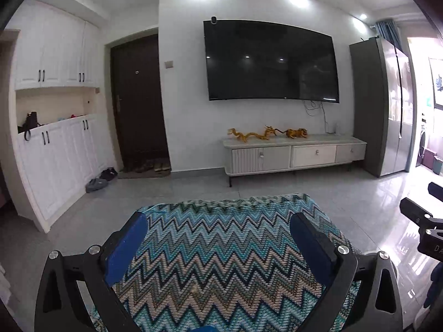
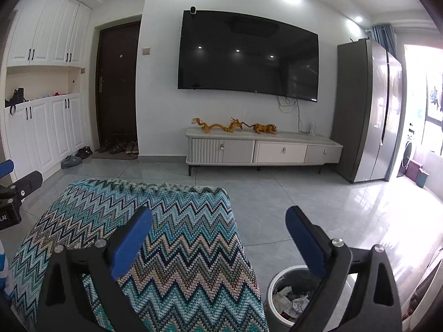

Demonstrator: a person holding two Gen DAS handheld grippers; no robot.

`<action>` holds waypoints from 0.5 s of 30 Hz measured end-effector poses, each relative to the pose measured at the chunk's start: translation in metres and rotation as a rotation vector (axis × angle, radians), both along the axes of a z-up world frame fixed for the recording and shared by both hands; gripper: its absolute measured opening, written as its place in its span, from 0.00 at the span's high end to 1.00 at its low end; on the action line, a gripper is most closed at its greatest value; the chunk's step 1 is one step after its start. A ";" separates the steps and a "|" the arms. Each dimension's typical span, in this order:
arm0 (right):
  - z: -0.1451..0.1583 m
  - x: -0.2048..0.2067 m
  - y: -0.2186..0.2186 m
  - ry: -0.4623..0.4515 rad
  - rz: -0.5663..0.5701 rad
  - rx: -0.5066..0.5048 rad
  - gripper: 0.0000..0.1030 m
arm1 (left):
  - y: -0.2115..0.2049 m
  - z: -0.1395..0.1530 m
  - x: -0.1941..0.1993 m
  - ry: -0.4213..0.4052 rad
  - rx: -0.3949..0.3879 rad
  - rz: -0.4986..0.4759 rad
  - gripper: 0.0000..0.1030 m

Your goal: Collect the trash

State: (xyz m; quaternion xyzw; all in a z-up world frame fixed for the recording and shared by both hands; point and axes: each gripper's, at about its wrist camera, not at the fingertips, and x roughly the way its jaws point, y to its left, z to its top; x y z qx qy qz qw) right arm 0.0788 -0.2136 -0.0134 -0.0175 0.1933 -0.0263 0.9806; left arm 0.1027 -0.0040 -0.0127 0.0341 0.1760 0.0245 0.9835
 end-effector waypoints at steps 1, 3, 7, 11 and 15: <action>0.003 -0.002 0.004 -0.010 0.000 -0.007 0.04 | 0.006 0.000 -0.002 -0.004 -0.006 0.010 0.00; 0.006 -0.007 0.008 -0.028 -0.006 -0.017 0.03 | 0.016 -0.001 -0.004 -0.011 -0.026 0.030 0.00; 0.009 -0.014 0.011 -0.052 -0.021 -0.021 0.03 | 0.028 -0.001 -0.008 -0.026 -0.050 0.061 0.00; 0.010 -0.020 0.010 -0.062 -0.030 -0.022 0.02 | 0.028 -0.001 -0.012 -0.037 -0.053 0.059 0.00; 0.012 -0.027 0.006 -0.083 -0.047 -0.024 0.02 | 0.024 -0.002 -0.021 -0.042 -0.041 0.037 0.00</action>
